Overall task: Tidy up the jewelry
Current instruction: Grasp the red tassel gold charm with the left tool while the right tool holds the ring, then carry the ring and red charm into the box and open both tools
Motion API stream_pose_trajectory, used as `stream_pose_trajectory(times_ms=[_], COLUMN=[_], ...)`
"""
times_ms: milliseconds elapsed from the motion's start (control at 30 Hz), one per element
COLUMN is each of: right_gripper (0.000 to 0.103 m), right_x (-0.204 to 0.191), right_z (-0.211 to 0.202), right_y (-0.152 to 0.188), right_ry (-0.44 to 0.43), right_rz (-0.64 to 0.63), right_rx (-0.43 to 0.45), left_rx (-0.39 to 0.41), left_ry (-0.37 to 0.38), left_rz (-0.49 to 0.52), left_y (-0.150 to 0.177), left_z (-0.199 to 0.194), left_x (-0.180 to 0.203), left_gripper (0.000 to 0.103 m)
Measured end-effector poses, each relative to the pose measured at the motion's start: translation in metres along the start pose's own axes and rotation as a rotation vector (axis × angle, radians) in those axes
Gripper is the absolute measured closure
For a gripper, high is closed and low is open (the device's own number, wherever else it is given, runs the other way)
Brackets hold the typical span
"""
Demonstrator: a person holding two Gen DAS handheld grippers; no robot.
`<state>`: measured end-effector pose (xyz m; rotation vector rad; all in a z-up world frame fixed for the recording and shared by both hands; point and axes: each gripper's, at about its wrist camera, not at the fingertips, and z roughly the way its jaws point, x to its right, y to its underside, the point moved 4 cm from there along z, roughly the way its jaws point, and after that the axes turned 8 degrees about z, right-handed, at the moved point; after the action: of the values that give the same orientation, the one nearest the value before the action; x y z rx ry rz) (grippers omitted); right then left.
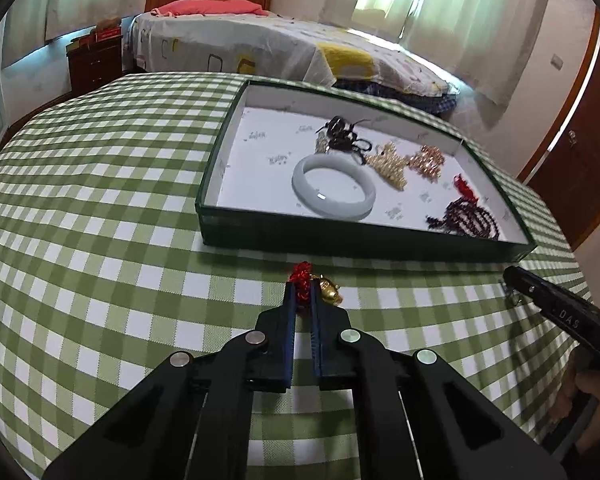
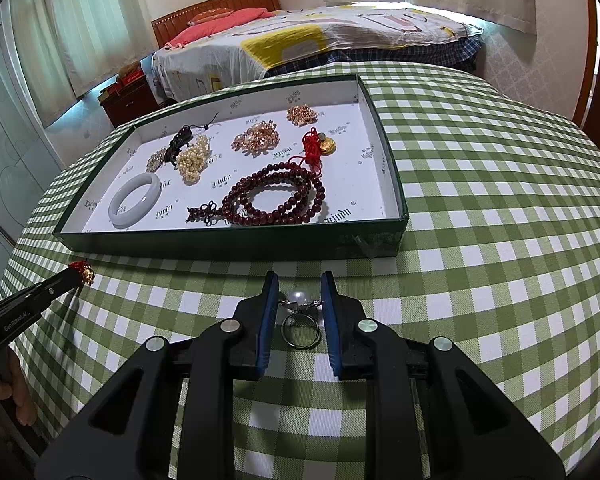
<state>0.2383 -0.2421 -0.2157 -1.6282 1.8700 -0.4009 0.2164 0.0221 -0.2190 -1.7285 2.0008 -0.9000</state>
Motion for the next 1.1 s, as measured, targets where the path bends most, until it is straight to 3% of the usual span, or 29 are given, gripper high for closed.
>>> stream_pose_trajectory(times_ms=[333, 667, 1100], right_gripper=[0.081, 0.081, 0.081], right_x=[-0.009, -0.033, -0.074], right_z=[-0.027, -0.051, -0.04], right_y=[-0.009, -0.033, -0.091], right_ry=[-0.026, -0.073, -0.124], right_rz=[-0.016, -0.048, -0.116], right_rx=[0.069, 0.146, 0.25], left_rx=[0.093, 0.214, 0.322], left_ry=[0.002, 0.021, -0.035], left_rz=[0.04, 0.07, 0.117], left_y=[-0.018, -0.056, -0.108], left_z=[-0.029, -0.056, -0.036], left_x=[0.014, 0.029, 0.025], left_gripper=[0.096, 0.096, 0.096])
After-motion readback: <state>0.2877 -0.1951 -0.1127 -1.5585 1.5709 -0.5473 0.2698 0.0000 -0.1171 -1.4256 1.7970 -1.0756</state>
